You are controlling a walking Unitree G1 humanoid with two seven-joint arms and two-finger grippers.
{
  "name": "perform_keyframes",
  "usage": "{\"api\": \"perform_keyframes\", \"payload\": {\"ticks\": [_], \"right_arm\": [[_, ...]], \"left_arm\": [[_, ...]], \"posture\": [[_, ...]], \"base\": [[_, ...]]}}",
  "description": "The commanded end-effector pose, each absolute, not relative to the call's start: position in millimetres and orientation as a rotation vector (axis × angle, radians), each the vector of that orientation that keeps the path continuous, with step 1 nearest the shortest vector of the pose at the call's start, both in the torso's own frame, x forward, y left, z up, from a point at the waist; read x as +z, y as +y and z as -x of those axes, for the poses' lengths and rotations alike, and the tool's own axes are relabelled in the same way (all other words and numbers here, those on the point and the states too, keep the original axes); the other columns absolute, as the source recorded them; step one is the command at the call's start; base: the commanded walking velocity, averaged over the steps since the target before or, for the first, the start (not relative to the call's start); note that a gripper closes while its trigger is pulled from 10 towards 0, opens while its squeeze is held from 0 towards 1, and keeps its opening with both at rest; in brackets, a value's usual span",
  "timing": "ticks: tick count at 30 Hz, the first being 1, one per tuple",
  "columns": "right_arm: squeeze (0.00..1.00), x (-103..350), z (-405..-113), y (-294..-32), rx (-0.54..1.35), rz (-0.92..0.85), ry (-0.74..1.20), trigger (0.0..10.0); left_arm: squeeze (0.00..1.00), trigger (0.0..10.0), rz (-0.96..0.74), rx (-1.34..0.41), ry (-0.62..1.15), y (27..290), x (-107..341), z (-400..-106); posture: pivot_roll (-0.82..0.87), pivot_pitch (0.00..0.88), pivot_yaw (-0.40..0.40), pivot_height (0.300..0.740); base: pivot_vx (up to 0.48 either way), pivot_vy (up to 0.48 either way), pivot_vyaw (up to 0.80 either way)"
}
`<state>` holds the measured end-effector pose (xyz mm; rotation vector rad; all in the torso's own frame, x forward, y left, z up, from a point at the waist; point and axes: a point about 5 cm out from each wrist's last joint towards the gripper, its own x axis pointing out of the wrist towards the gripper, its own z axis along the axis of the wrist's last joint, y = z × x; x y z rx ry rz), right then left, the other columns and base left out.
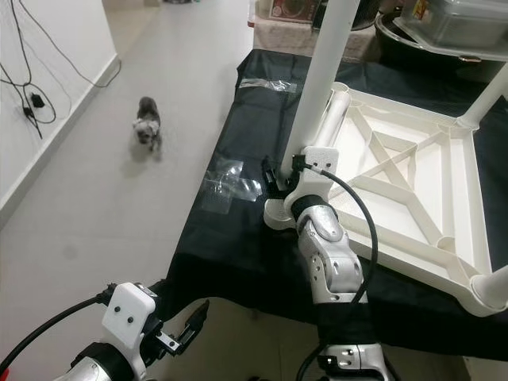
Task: Building children table
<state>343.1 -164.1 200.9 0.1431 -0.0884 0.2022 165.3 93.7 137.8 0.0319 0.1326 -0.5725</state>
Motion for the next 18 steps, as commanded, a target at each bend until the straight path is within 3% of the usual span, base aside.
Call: {"api": "perform_keyframes", "payload": {"ticks": [1,8,18], "right_arm": [[0.0,202.4,-346.1,-167.7,0.226,-0.159,-0.097,10.0],[0.0,208.5,-356.9,-184.6,0.295,-0.138,-0.121,10.0],[0.0,215.2,-366.0,-194.2,0.582,-0.152,-0.108,10.0]], "left_arm": [[0.0,10.0,-0.031,-0.578,0.161,94.5,132.4,-163.4],[0.0,10.0,-0.029,-0.58,0.163,94.7,132.7,-162.9],[0.0,10.0,-0.029,-0.578,0.164,94.6,133.1,-162.2]], "posture": [[0.12,0.142,-0.059,0.74],[0.13,0.15,-0.057,0.74],[0.13,0.155,-0.059,0.74]], "base": [[0.0,0.0,0.0],[0.0,0.0,0.0],[0.0,0.0,0.0]]}}
